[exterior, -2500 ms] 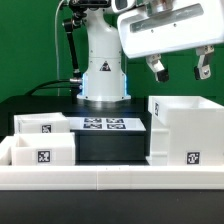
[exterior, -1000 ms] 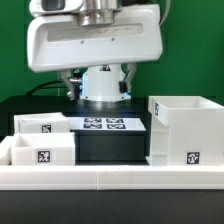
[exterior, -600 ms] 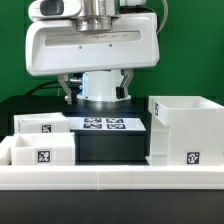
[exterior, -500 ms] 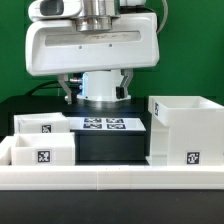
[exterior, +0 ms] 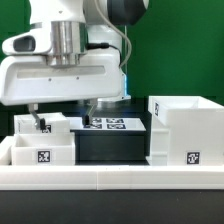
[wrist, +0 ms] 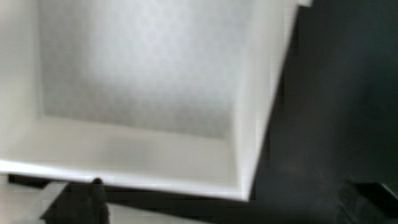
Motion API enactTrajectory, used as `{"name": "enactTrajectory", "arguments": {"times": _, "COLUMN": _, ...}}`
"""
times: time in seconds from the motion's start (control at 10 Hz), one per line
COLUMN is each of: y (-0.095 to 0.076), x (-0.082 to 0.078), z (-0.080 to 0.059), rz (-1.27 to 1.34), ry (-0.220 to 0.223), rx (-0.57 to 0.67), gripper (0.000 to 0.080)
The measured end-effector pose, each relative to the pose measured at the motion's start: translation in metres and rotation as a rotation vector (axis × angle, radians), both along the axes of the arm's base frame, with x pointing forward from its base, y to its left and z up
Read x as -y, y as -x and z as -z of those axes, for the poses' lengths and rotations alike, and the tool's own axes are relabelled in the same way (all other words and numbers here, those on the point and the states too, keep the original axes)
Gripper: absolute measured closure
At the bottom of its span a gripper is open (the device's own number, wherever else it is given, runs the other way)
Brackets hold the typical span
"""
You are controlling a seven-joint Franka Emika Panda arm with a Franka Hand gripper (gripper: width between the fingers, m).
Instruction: Assemble drawer
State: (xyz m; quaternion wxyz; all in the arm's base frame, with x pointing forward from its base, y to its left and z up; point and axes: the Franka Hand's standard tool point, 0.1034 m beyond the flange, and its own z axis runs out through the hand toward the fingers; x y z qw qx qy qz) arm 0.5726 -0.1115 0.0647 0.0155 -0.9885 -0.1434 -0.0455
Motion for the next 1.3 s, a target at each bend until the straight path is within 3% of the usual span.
{"name": "enactTrajectory", "arguments": {"times": 0.5, "y": 0.003, "x": 0.000, "z": 0.006, "rz": 0.002, "ry": -0.001, "rx": -0.009, "gripper": 0.0151}}
{"name": "enactTrajectory", "arguments": {"times": 1.0, "y": 0.032, "x": -0.005, "z": 0.050, "rz": 0.009, "ry": 0.031, "rx": 0.004, "gripper": 0.0151}}
{"name": "enactTrajectory", "arguments": {"times": 1.3, "y": 0.037, "x": -0.004, "z": 0.058, "rz": 0.012, "ry": 0.034, "rx": -0.004, "gripper": 0.0151}}
